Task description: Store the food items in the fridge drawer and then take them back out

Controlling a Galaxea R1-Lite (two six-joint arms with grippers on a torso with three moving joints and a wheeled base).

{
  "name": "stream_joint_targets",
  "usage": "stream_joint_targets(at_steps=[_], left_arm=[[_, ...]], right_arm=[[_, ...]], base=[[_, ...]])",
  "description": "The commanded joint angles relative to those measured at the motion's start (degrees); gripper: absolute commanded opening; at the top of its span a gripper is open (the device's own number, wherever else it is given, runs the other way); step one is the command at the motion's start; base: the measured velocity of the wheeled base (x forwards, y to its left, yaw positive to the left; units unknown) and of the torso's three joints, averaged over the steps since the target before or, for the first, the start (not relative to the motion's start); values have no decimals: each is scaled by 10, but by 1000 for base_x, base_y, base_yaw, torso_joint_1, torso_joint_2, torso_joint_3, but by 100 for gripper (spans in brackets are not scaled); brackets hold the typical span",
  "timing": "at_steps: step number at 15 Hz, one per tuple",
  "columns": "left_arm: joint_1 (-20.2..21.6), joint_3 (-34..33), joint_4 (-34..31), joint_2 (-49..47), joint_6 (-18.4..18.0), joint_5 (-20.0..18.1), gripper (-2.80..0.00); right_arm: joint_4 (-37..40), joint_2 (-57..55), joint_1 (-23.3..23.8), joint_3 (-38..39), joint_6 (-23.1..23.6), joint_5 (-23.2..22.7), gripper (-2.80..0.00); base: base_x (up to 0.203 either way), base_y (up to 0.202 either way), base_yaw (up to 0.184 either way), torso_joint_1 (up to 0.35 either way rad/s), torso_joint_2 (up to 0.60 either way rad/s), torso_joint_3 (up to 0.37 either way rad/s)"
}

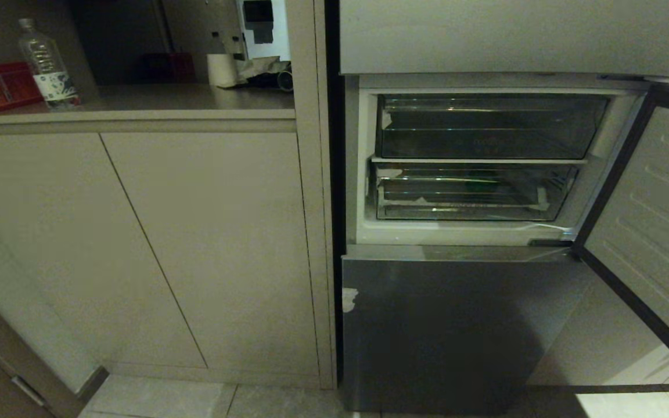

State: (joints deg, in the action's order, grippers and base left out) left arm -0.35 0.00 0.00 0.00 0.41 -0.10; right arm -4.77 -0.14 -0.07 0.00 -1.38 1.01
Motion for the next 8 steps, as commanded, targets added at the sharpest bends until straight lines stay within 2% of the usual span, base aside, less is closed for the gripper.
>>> stream_joint_targets(at_steps=[1,5,6,8], left_arm=[[0,0,-1,-1,0,0,-280],[0,0,0,-1,0,0,-280],[0,0,-1,-1,0,0,-280],[0,0,0,-1,0,0,-280]], right_arm=[[-2,2,0,18,1,0,-280],[-2,2,0,18,7,0,-280],[-2,2,0,18,7,0,-280],[-2,2,0,18,8,0,-280]], base=[[0,0,0,0,0,0],[0,0,0,0,0,0],[1,7,-78,3,4,2],[3,3,-167,3,2,2]])
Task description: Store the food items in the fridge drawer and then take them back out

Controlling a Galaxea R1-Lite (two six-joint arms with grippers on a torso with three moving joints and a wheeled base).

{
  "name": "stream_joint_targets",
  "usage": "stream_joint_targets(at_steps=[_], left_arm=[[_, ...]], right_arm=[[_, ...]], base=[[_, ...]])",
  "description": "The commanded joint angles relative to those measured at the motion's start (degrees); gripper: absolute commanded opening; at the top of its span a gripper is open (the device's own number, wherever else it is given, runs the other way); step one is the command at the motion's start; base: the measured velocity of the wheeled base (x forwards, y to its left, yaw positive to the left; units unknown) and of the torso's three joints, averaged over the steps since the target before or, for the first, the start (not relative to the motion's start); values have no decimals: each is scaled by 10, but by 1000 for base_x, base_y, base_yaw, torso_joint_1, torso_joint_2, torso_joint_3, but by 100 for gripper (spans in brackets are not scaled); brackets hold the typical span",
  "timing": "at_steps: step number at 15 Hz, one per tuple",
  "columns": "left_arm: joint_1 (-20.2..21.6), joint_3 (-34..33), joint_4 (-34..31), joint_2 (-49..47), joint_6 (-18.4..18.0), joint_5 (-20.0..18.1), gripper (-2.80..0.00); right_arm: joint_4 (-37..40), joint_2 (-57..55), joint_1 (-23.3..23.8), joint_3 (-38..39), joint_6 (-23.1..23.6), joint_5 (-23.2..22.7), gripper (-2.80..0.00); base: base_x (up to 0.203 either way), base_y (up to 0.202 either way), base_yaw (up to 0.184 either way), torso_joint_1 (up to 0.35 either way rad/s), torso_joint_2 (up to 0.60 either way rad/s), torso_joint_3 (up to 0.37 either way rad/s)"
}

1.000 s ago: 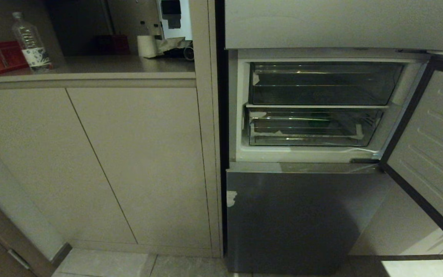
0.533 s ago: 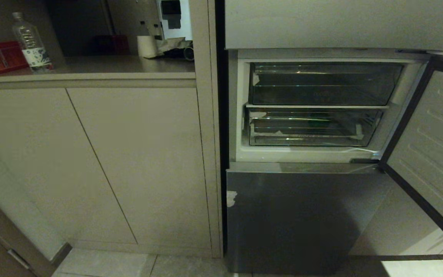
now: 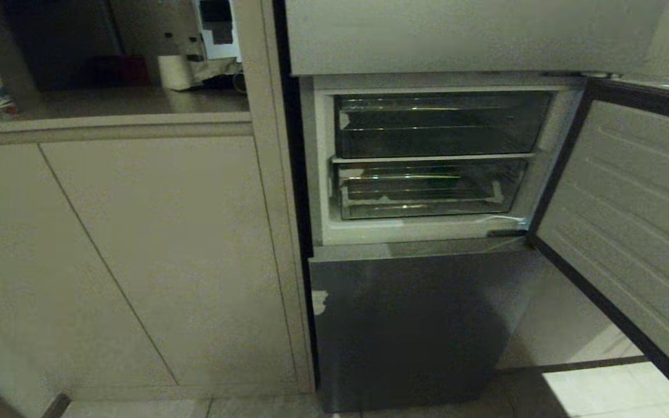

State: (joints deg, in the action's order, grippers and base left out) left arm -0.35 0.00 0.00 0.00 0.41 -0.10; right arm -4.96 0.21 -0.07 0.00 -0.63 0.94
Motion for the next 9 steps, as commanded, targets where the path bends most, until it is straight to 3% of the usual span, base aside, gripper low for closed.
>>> stream_joint_targets(at_steps=[1,9], left_arm=[[0,0,0,-1,0,0,-280],[0,0,0,-1,0,0,-280]], right_arm=[[0,-1,0,18,0,0,-280],[-1,-1,0,18,-2,0,-280]], base=[[-3,9,-171,-2,1,3],[0,7,-176,4,3,2]])
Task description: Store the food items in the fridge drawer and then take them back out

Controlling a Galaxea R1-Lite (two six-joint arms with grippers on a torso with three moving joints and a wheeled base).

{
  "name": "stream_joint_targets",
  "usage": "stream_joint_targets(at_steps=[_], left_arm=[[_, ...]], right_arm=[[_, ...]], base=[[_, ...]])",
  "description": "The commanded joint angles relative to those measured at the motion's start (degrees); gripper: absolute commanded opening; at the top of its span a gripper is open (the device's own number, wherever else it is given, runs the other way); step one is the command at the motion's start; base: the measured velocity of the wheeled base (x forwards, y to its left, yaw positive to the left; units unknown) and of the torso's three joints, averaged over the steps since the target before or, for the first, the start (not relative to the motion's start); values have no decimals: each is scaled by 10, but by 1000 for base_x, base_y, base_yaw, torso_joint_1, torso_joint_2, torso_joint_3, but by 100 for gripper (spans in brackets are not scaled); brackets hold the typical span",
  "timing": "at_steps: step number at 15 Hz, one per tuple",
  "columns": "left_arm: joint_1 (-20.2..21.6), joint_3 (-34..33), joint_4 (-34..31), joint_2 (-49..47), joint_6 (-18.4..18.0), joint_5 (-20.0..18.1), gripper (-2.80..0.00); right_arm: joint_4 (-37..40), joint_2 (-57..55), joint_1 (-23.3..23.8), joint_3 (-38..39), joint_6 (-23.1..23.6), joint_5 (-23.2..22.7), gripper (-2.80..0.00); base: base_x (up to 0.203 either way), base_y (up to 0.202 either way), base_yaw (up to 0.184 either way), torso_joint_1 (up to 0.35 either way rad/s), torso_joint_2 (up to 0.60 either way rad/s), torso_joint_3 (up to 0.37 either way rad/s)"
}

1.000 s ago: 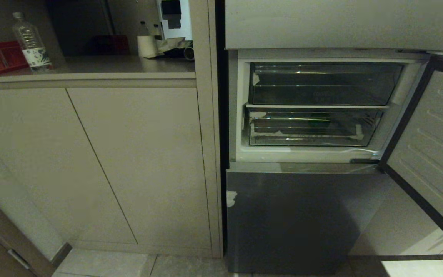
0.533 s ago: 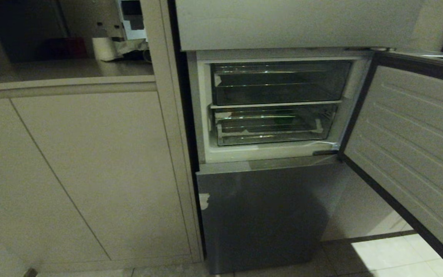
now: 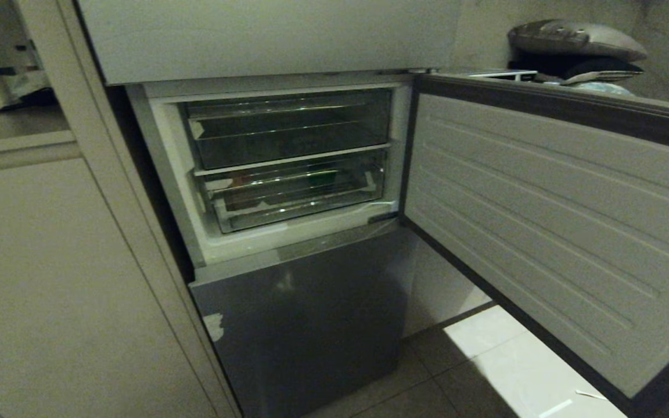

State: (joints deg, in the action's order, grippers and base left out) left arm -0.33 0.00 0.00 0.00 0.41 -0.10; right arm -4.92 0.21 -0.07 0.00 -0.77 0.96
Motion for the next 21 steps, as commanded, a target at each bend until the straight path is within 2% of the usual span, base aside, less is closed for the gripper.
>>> stream_joint_targets(at_steps=[1,7,21], left_arm=[[0,0,0,-1,0,0,-280],[0,0,0,-1,0,0,-280],[0,0,0,-1,0,0,-280]], right_arm=[[0,-1,0,18,-2,0,-280],[0,-1,0,18,-6,0,-280],[0,-1,0,18,-6,0,-280]], base=[[-1,4,-173,7,5,2],[-1,7,-144,3,3,3],[0,0,0,1,0,16]])
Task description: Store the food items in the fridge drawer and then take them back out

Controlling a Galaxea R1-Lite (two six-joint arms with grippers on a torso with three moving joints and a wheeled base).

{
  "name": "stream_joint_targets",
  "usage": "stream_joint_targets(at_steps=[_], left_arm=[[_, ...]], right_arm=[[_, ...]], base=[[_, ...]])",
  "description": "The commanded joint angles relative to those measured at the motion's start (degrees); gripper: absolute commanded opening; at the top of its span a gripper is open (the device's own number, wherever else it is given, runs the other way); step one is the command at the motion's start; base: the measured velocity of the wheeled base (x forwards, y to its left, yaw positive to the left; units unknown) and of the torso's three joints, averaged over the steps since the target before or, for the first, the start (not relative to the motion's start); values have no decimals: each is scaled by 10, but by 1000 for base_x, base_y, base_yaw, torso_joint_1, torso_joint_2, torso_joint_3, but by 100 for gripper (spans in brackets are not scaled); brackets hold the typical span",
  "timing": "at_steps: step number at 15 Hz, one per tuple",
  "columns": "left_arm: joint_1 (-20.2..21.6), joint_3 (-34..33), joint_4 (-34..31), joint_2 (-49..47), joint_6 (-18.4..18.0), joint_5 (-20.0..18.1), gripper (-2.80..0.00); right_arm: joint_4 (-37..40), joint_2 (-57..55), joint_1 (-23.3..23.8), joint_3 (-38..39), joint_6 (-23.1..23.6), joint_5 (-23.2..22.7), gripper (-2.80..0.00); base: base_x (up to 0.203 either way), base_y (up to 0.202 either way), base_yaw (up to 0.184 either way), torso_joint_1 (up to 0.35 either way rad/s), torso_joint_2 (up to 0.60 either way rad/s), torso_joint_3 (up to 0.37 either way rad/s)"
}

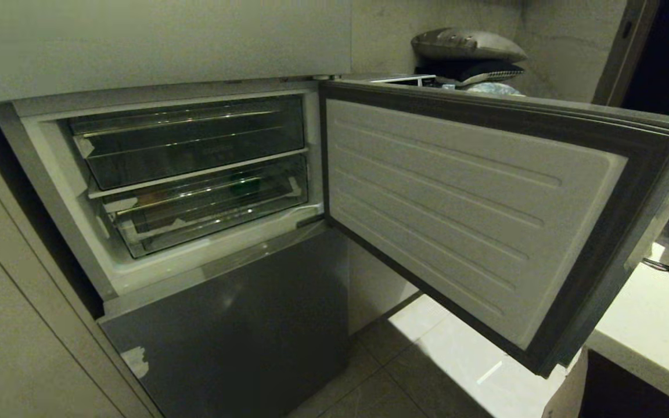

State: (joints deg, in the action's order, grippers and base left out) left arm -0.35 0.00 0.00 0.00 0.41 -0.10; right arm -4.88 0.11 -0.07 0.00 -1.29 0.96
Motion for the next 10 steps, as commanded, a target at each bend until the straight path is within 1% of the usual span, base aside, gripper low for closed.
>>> stream_joint_targets(at_steps=[1,7,10], left_arm=[[0,0,0,-1,0,0,-280],[0,0,0,0,0,0,-280],[0,0,-1,-1,0,0,-280]], right_arm=[[0,0,0,18,0,0,-280],[0,0,0,18,0,0,-280],[0,0,0,18,0,0,-280]], base=[[0,0,0,-1,2,170],[0,0,0,3,2,197],[0,0,0,2,4,77]])
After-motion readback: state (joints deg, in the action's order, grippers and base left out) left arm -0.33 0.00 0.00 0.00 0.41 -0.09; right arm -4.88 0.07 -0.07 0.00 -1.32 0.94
